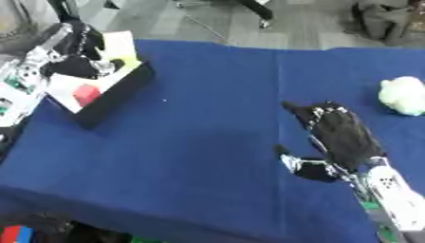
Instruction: Pick up the objects with one hand, pass them to the other hand, and then place them into the box on the other side of the table.
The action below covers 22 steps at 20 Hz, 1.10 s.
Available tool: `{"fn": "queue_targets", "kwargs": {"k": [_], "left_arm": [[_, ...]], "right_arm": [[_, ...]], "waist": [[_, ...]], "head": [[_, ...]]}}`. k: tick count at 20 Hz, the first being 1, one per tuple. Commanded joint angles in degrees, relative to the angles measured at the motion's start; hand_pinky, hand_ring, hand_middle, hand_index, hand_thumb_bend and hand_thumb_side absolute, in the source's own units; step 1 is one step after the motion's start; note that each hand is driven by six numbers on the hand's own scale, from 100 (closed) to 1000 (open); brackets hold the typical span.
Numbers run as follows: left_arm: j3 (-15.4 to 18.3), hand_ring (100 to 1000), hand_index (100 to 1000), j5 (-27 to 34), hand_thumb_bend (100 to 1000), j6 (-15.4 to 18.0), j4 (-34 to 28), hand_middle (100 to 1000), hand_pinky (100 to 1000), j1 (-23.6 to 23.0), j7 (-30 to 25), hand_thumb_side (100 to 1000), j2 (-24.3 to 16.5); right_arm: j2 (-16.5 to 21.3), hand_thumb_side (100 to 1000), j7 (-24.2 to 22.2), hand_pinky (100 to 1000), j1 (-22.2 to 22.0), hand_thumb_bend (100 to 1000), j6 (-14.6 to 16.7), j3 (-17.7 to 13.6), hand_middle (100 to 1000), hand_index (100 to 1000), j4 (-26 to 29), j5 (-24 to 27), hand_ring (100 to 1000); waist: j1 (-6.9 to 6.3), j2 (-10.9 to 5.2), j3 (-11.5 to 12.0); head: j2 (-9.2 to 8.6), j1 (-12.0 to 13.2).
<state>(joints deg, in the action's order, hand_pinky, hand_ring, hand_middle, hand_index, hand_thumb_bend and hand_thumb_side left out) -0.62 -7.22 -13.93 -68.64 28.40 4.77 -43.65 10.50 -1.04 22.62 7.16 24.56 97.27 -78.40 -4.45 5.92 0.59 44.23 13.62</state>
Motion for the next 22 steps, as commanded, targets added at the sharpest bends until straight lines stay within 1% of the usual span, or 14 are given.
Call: {"fn": "queue_targets", "kwargs": {"k": [1, 3, 6, 7, 8, 9, 10, 11, 12, 15, 17, 18, 20, 22], "left_arm": [[3.9, 485, 362, -7.4, 202, -4.1, 13.1, 491, 591, 3.8, 9.3, 100, -1.6], [5.3, 486, 369, -9.3, 209, -4.5, 20.8, 492, 594, 6.3, 13.3, 100, -0.8], [6.4, 488, 370, -9.7, 207, -1.8, 28.7, 491, 594, 8.8, 17.4, 100, -0.5], [6.6, 496, 390, -9.7, 273, -1.1, 30.1, 501, 596, 9.4, 18.5, 100, -0.4], [6.7, 517, 454, -9.6, 407, -0.5, 31.1, 532, 605, 10.0, 19.7, 285, -0.4], [6.6, 573, 568, -9.7, 610, -0.1, 31.7, 618, 630, 10.5, 20.8, 489, -0.3], [6.5, 640, 756, -9.9, 767, 0.2, 31.9, 714, 665, 11.1, 22.0, 584, -0.1], [6.5, 689, 830, -10.1, 804, 0.6, 31.6, 764, 691, 11.5, 23.0, 612, 0.1], [6.4, 718, 875, -10.3, 833, 0.9, 31.1, 792, 708, 11.8, 23.8, 642, 0.2], [6.3, 785, 969, -11.1, 958, 1.1, 29.0, 872, 752, 12.3, 25.6, 748, 0.3], [6.5, 801, 997, -11.2, 1000, 0.7, 28.1, 897, 765, 12.4, 26.6, 806, 0.1], [6.7, 806, 1000, -11.1, 1000, 0.5, 27.8, 906, 764, 12.4, 27.0, 830, -0.1], [7.2, 802, 1000, -10.0, 1000, 0.4, 26.6, 905, 755, 12.2, 27.8, 816, -0.6], [8.0, 796, 993, -7.8, 1000, 1.1, 24.0, 899, 747, 11.6, 28.8, 806, -1.1]], "right_arm": [[0.6, 490, 1.1, 646, 0.3, 282, -0.6, -1.1, 404, 901, 1.8, 1.7, 562], [0.6, 491, 1.7, 645, 0.5, 274, -0.8, -1.3, 399, 895, 2.3, 2.5, 560], [0.6, 491, 2.1, 644, 1.1, 267, -0.6, -1.0, 394, 890, 3.1, 4.1, 558], [0.6, 491, 2.0, 644, 1.2, 263, -0.4, -0.9, 393, 889, 3.3, 4.5, 557], [0.7, 491, 1.9, 644, 1.3, 262, -0.3, -0.8, 393, 889, 3.4, 4.9, 557], [0.8, 491, 1.8, 644, 1.4, 260, -0.1, -0.7, 393, 889, 3.5, 5.2, 557], [0.8, 489, 1.7, 645, 1.5, 258, 0.0, -0.7, 393, 888, 3.6, 5.4, 558], [0.9, 488, 1.7, 644, 1.5, 256, 0.0, -0.7, 392, 888, 3.7, 5.5, 557], [1.0, 487, 1.6, 644, 1.5, 254, 0.0, -0.8, 392, 888, 3.8, 5.6, 557], [1.3, 484, 1.7, 645, 1.5, 244, -0.3, -1.1, 391, 887, 3.8, 5.5, 557], [1.4, 481, 1.7, 644, 1.4, 239, -0.4, -1.2, 390, 886, 3.7, 5.4, 556], [1.4, 480, 1.8, 644, 1.3, 235, -0.5, -1.3, 390, 886, 3.7, 5.4, 556], [1.5, 477, 1.8, 645, 1.1, 235, -0.6, -1.3, 390, 886, 3.6, 5.4, 557], [1.6, 475, 2.0, 646, 1.1, 236, -0.7, -1.5, 391, 888, 3.7, 5.4, 558]], "waist": [[0.16, -1.02, -0.4], [0.45, -0.96, -1.3], [0.70, -0.35, -3.4], [0.77, -0.11, -4.1], [0.84, 0.10, -4.6], [0.90, 0.27, -5.0], [0.94, 0.40, -5.3], [0.96, 0.47, -5.6], [0.95, 0.52, -5.7], [0.76, 0.54, -5.6], [0.60, 0.46, -5.5], [0.53, 0.38, -5.5], [0.45, 0.16, -5.3], [0.43, -0.08, -5.1]], "head": [[-0.12, 1.2], [-0.51, 1.8], [-1.65, 2.9], [-1.98, 3.1], [-2.25, 3.4], [-2.52, 3.8], [-2.83, 4.5], [-3.14, 5.5], [-3.40, 6.6], [-3.87, 8.9], [-3.91, 9.4], [-3.86, 9.4], [-3.65, 9.2], [-3.43, 9.1]]}}
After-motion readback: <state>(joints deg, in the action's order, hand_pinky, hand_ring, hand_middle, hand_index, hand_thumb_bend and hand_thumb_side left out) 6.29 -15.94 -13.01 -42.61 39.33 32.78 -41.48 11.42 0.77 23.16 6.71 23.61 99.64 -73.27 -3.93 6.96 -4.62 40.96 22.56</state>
